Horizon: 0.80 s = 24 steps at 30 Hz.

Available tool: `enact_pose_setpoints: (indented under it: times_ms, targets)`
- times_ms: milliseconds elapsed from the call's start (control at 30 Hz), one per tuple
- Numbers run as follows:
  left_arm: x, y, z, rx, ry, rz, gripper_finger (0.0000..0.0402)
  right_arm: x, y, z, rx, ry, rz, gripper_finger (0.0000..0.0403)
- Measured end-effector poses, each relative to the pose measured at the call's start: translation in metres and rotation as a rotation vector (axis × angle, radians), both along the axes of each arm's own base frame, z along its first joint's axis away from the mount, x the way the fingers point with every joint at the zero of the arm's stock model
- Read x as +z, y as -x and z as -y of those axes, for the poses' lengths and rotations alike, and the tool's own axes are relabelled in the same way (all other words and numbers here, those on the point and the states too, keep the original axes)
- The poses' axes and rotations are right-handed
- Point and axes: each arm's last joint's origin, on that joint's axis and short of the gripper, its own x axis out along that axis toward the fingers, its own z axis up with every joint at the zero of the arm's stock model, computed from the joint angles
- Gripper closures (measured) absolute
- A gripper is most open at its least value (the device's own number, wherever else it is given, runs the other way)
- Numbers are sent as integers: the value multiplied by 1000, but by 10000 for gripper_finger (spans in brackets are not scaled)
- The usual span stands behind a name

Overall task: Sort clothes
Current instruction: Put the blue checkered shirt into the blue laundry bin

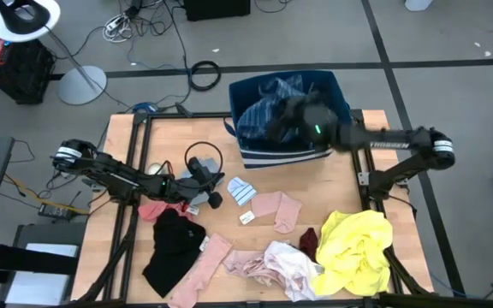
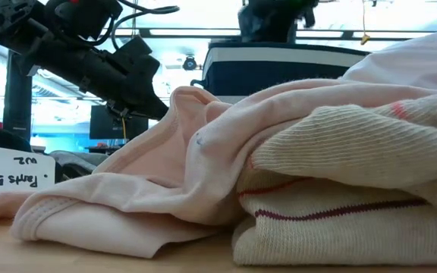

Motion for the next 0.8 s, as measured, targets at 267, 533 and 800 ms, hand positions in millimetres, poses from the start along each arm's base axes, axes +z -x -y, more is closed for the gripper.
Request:
enact_pose_setpoints:
  times_ms: [267, 533, 800]
  targets:
    - [0, 0, 1, -32, -12, -12, 401, 48, 28, 46, 14, -397, 28, 403]
    - [1, -1, 1, -36, -22, -14, 401, 14, 1, 73, -99, -752, -335, 403]
    - [1, -1, 1, -44, -30, -10, 401, -72, -40, 132, -107, -974, -504, 403]
